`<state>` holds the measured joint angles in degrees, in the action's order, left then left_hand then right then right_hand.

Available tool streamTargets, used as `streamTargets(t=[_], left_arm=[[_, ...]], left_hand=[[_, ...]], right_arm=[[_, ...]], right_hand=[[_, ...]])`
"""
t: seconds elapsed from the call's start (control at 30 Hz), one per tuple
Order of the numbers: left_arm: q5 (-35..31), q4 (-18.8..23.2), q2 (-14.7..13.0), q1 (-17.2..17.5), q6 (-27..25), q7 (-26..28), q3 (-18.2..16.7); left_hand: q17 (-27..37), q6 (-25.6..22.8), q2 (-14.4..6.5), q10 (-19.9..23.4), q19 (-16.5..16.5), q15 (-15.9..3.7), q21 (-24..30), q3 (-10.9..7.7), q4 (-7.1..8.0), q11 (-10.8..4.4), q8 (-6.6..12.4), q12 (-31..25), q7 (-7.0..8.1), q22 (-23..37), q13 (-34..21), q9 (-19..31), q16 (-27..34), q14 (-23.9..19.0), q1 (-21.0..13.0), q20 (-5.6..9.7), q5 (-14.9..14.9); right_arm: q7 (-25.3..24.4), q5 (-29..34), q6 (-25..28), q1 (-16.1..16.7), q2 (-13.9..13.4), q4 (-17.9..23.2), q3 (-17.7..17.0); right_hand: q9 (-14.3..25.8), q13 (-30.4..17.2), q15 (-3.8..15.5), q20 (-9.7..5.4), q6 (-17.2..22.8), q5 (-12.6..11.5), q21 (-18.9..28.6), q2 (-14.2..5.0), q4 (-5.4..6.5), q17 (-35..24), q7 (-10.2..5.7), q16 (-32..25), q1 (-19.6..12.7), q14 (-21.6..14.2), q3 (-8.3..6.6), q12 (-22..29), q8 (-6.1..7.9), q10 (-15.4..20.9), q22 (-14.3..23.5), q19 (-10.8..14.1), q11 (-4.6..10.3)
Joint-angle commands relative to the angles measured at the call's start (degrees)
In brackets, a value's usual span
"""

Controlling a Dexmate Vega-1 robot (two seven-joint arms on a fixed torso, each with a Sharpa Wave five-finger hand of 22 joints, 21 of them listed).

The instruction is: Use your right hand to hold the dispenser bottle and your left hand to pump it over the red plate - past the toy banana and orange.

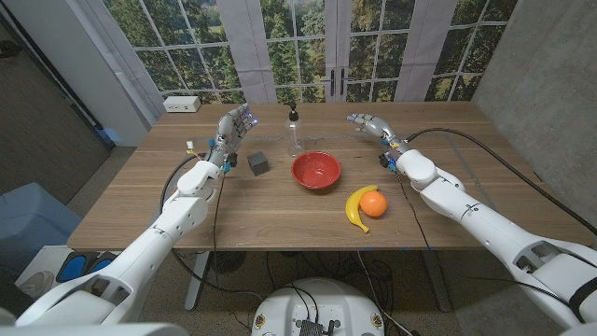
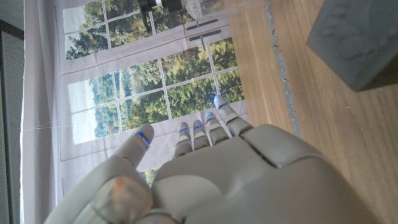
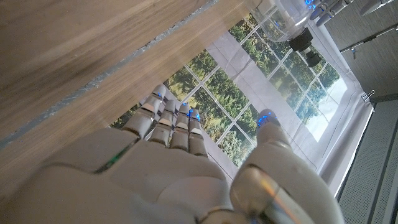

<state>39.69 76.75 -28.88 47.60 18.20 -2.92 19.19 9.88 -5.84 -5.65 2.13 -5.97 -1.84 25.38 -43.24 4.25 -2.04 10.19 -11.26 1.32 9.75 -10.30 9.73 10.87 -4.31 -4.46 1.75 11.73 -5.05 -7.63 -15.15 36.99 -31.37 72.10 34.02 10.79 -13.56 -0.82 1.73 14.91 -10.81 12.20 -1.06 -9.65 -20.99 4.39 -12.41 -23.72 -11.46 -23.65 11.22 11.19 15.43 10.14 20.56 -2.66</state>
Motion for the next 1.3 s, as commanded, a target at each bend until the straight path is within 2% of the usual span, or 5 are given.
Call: streamTargets(t=[0.03, 0.53, 0.8, 0.97, 1.3], left_arm=[[0.2, 1.1, -0.5, 1.0, 0.2, 0.5, -0.4], [0.3, 2.0, -0.8, 1.9, 0.6, 0.9, -0.9], [0.2, 2.3, -1.1, 2.2, 0.5, 0.9, -1.0], [0.3, 2.4, -1.1, 2.4, 0.8, 0.9, -1.1], [0.4, 2.8, -1.1, 2.7, 0.8, 1.1, -1.2]], left_hand=[[0.2, -0.4, -2.7, 0.7, -0.3, -1.25, -0.2, -0.2, -0.32, 0.03, 0.34, -0.1, -0.1, 0.1, 0.0, 0.3, -0.1, -0.5, 0.6, -0.07, -0.2], [0.2, -0.4, -2.7, 0.8, -0.5, -1.34, -0.5, -0.29, -0.37, -0.04, 0.31, -0.1, -0.07, 0.1, 0.0, 0.3, -0.1, -0.6, 0.8, -0.08, -0.2], [0.2, -0.4, -2.8, 0.8, -0.6, -1.36, -0.7, -0.34, -0.39, -0.01, 0.31, -0.1, -0.18, 0.1, 0.0, 0.3, -0.2, -0.6, 0.9, -0.09, -0.2], [0.2, -0.5, -2.8, 0.8, -0.7, -1.34, -0.7, -0.37, -0.4, 0.09, 0.31, -0.1, -0.14, 0.1, 0.0, 0.3, -0.2, -0.6, 0.9, -0.08, -0.2], [0.2, -0.4, -2.8, 0.8, -0.8, -1.41, -1.0, -0.43, -0.4, -0.07, 0.29, 0.0, -0.08, 0.1, 0.0, 0.3, -0.2, -0.7, 1.1, -0.08, -0.2]], right_arm=[[0.4, 2.2, -0.2, -1.0, 0.4, -0.1, 1.5], [0.5, 4.5, -0.7, -1.9, 1.0, 0.1, 2.7], [0.3, 5.8, -1.8, -2.6, 1.6, -0.7, 3.4], [0.1, 6.3, -1.7, -2.9, 2.0, -1.1, 3.7], [0.6, 6.9, -3.4, -4.3, 3.4, -3.3, 4.6]], right_hand=[[0.2, -0.1, 0.53, 0.0, -0.2, 0.0, -0.2, 0.5, -0.13, -0.1, -0.35, -0.2, -0.7, -0.1, -0.42, 0.1, 0.02, -0.1, 0.0, 0.3, 0.22], [0.2, 0.1, 0.35, 0.15, -0.6, 0.0, -0.3, 0.66, -0.07, 0.1, -0.33, 0.0, -1.1, 0.4, -0.35, 0.1, -0.01, -0.6, 0.0, 0.2, 0.38], [0.2, 0.2, 0.28, 0.28, -0.8, 0.0, -0.4, 0.87, -0.09, 0.3, -0.07, 0.0, -1.6, 0.6, -0.3, 0.1, 0.0, -0.8, 0.0, 0.3, 0.29], [0.2, 0.2, 0.67, -0.45, -1.0, 0.1, -0.2, 1.05, -0.15, 0.4, 0.1, 0.0, -1.9, 0.5, -0.27, 0.1, -0.01, -0.8, 0.0, 0.8, 0.41], [0.2, 0.3, 0.41, -0.09, -1.1, 0.1, -0.3, 1.45, -0.27, 0.6, 0.36, 0.0, -2.5, 0.5, -0.22, 0.2, 0.07, -1.0, 0.0, 0.8, 0.3]])
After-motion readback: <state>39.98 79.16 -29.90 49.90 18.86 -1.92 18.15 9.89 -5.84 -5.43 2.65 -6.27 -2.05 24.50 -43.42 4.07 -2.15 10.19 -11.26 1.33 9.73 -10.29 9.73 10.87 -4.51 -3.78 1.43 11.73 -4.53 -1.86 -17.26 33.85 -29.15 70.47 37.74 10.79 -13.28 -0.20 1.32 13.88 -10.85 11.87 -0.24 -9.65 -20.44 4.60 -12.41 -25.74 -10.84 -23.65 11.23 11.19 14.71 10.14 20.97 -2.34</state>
